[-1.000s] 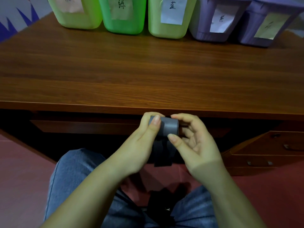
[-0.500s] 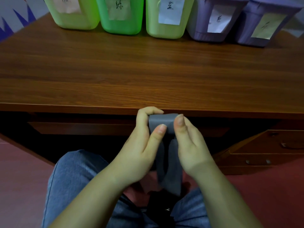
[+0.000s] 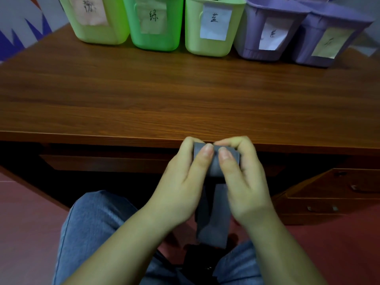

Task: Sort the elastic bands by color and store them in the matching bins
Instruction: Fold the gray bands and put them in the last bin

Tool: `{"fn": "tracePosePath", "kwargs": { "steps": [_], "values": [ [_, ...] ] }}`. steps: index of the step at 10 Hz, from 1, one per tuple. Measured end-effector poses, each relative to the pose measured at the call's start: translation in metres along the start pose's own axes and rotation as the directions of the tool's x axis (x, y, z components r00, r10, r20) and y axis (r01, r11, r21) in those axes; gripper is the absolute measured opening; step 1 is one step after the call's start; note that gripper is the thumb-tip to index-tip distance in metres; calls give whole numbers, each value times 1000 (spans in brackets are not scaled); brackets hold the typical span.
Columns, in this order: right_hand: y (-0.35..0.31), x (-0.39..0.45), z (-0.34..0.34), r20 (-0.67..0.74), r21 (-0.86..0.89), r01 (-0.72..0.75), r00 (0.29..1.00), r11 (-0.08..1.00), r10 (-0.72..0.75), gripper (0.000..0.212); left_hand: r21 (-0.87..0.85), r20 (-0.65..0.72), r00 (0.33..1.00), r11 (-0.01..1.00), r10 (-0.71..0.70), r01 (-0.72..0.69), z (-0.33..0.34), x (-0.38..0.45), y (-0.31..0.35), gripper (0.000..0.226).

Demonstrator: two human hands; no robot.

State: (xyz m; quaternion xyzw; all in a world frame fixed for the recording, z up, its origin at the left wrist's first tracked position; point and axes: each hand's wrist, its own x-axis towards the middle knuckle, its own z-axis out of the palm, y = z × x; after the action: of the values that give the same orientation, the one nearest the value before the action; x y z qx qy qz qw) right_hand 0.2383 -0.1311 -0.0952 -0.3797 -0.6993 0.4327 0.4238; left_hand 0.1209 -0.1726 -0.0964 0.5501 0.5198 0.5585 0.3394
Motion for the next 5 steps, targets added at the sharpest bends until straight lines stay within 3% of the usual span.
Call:
{"fn": "tracePosePath", "kwargs": {
  "steps": [1, 2, 3, 4, 5],
  "values": [
    [-12, 1, -2, 32, 55, 0, 999, 998, -1, 37, 9, -11, 1000, 1000, 20, -20, -6, -4, 3, 32],
    [-14, -4, 5, 54, 65, -1, 999, 998, -3, 44, -45, -10, 991, 991, -130, 130, -1, -4, 7, 28],
    [-19, -6, 9, 11, 88, 8, 1000, 996, -9, 48, -27, -19, 995, 994, -103, 102, 2, -7, 12, 48],
    [-25, -13, 10, 58, 75, 34, 998, 997, -39, 59, -63, 9, 995, 993, -104, 104, 0, -8, 12, 56],
    [-22, -20, 12, 73, 191, -11, 997, 981, -3, 78, -166, 76, 996, 984, -50, 62, -2, -7, 17, 53]
  ]
}}
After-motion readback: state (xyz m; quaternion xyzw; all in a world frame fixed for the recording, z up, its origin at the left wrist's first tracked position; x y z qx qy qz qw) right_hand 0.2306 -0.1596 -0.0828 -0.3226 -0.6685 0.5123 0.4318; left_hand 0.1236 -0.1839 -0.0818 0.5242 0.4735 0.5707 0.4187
